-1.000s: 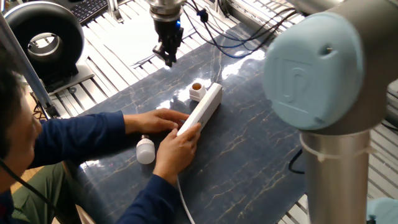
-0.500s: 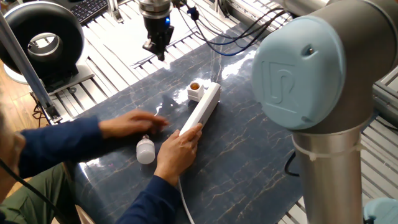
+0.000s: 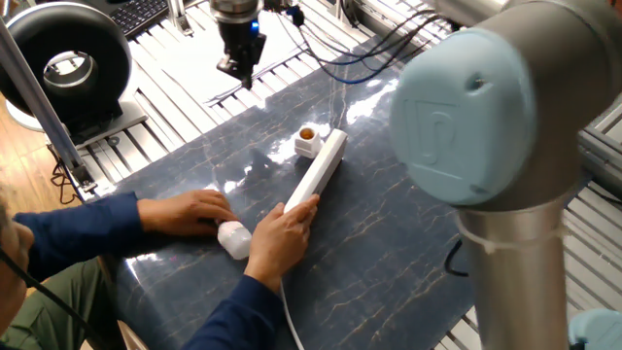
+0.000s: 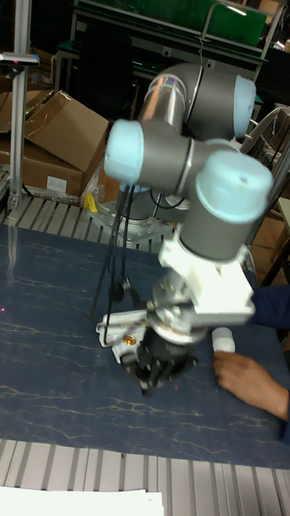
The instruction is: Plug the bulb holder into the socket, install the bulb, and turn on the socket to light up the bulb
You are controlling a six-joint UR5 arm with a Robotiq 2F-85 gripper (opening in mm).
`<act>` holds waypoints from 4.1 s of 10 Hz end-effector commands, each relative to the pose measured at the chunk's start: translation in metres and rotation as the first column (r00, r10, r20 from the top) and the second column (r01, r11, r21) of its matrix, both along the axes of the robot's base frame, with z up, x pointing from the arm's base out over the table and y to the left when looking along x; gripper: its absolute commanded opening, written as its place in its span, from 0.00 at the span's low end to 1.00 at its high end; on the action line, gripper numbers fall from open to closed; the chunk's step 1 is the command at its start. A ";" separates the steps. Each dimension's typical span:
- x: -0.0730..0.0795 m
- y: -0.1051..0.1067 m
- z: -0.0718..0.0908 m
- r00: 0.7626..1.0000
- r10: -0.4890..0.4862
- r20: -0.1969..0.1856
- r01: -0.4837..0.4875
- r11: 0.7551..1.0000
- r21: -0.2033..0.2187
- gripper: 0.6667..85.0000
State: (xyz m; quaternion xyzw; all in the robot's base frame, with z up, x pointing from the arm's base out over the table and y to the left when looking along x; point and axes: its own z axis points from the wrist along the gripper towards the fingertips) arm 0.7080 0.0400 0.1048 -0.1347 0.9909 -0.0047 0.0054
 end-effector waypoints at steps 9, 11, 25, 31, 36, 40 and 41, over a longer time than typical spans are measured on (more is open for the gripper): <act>0.024 -0.009 0.009 0.998 -0.059 -0.003 0.059 0.997 -0.046 0.01; 0.031 -0.008 -0.001 0.998 -0.065 0.011 0.065 0.997 -0.051 0.01; 0.021 0.016 0.008 0.993 0.114 0.008 -0.114 0.991 0.064 0.43; -0.002 0.026 0.025 0.995 0.099 -0.017 -0.097 0.991 0.090 0.66; 0.004 0.022 0.015 0.992 0.123 0.013 -0.123 0.989 0.087 0.66; 0.002 0.015 0.013 0.995 0.099 -0.009 -0.099 0.993 0.057 0.42; 0.001 0.008 0.012 0.997 0.079 -0.015 -0.079 0.996 0.028 0.00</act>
